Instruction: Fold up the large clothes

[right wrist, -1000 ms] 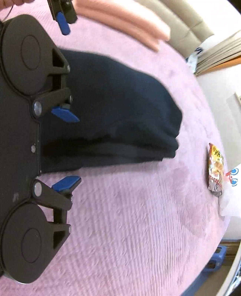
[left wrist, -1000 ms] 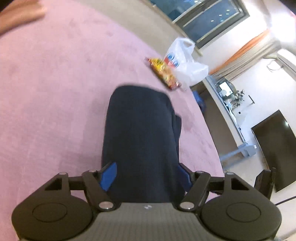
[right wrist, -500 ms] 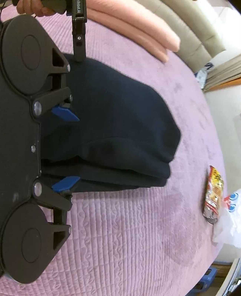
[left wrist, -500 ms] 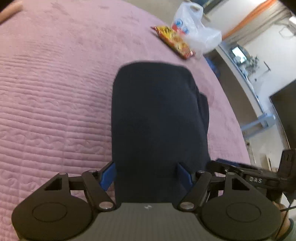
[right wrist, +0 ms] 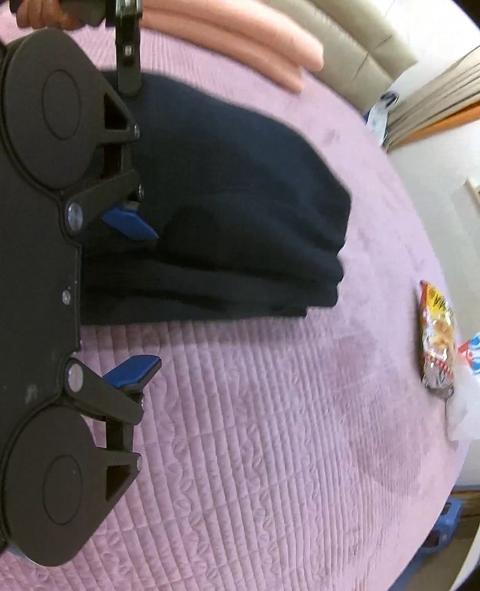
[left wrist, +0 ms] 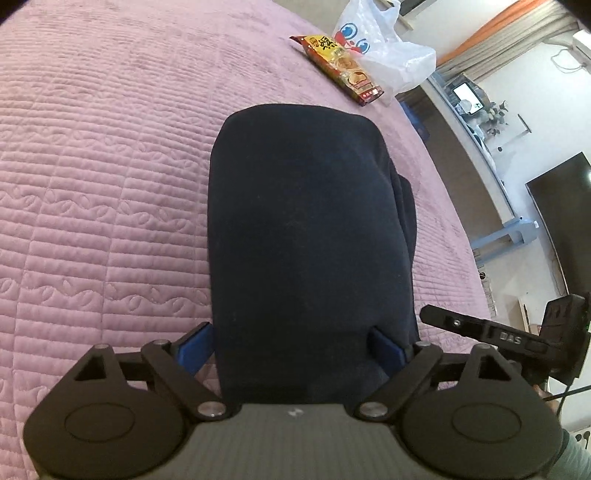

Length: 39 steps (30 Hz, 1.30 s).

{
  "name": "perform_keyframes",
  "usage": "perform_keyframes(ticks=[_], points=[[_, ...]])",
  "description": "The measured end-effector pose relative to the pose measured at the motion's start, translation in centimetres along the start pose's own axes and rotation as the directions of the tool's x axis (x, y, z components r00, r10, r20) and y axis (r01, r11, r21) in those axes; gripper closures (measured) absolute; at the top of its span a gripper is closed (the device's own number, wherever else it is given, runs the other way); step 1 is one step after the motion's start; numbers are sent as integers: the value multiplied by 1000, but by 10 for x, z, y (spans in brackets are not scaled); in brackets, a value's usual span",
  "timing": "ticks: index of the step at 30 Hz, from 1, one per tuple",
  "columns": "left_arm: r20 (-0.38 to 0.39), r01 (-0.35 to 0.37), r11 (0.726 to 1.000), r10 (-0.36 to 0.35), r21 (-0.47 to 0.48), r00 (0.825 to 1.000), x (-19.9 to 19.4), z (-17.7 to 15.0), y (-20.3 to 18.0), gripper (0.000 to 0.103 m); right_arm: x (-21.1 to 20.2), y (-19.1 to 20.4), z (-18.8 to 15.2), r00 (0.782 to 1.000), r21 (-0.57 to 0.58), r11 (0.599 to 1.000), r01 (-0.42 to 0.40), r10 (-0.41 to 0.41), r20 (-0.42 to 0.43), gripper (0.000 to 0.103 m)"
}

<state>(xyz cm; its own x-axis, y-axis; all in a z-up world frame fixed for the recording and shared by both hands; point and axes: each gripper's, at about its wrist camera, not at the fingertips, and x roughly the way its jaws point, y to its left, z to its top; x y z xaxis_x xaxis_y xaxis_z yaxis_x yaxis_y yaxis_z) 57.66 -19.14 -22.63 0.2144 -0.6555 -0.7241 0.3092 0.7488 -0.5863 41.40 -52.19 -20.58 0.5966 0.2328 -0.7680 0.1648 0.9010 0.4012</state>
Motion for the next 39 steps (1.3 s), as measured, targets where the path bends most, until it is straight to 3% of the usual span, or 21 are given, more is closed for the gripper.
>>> perform_keyframes(ticks=[3, 5, 7, 11, 15, 17, 19, 22, 24, 26, 28, 30, 34, 39], points=[[-5, 3, 1000, -3, -13, 1000, 6, 2, 3, 10, 9, 7, -2, 997, -20, 998, -67, 66, -47, 17], [-17, 7, 1000, -8, -23, 1000, 13, 4, 4, 7, 21, 16, -3, 997, -72, 997, -42, 38, -62, 15], [-31, 12, 1000, -13, -21, 999, 21, 4, 5, 5, 37, 16, -7, 998, -109, 994, 1, -9, -69, 0], [-59, 57, 996, -61, -64, 996, 43, 1, 11, 1, 49, 7, -5, 996, -85, 996, -13, 5, -89, 0], [-40, 54, 998, -55, -36, 998, 52, 2, 6, 0, 49, 17, -6, 997, -140, 990, -7, -5, -83, 0], [-15, 73, 996, -73, -47, 997, 53, 0, 9, 0, 50, 21, -7, 997, -140, 990, -27, 15, -80, 9], [6, 79, 996, -78, -51, 997, 53, -2, 12, 3, 49, 22, -10, 997, -117, 991, -58, 50, -65, 27], [33, 54, 998, -53, -30, 998, 45, -5, 6, 18, 44, 23, -17, 996, -99, 992, -82, 78, -38, 42], [67, 74, 997, -74, 5, 995, 35, -8, 0, 30, 35, 24, -18, 994, -86, 990, -112, 111, -15, 48], [106, 157, 986, -161, 51, 981, 18, -11, -6, 33, 22, 27, -17, 988, -100, 983, -154, 156, 11, 52], [140, 265, 961, -274, 81, 951, -8, -16, -11, 34, -3, 37, -20, 978, -115, 974, -196, 202, 44, 55], [177, 309, 942, -329, 132, 927, -39, -26, -20, 34, -33, 52, -28, 973, -135, 968, -210, 221, 73, 55], [198, 353, 920, -383, 170, 902, -95, -53, -26, 34, -95, 89, -59, 970, -185, 963, -196, 218, 111, 55], [223, 356, 917, -390, 180, 893, -161, -105, -36, 34, -152, 127, -99, 970, -210, 963, -169, 201, 139, 55]])
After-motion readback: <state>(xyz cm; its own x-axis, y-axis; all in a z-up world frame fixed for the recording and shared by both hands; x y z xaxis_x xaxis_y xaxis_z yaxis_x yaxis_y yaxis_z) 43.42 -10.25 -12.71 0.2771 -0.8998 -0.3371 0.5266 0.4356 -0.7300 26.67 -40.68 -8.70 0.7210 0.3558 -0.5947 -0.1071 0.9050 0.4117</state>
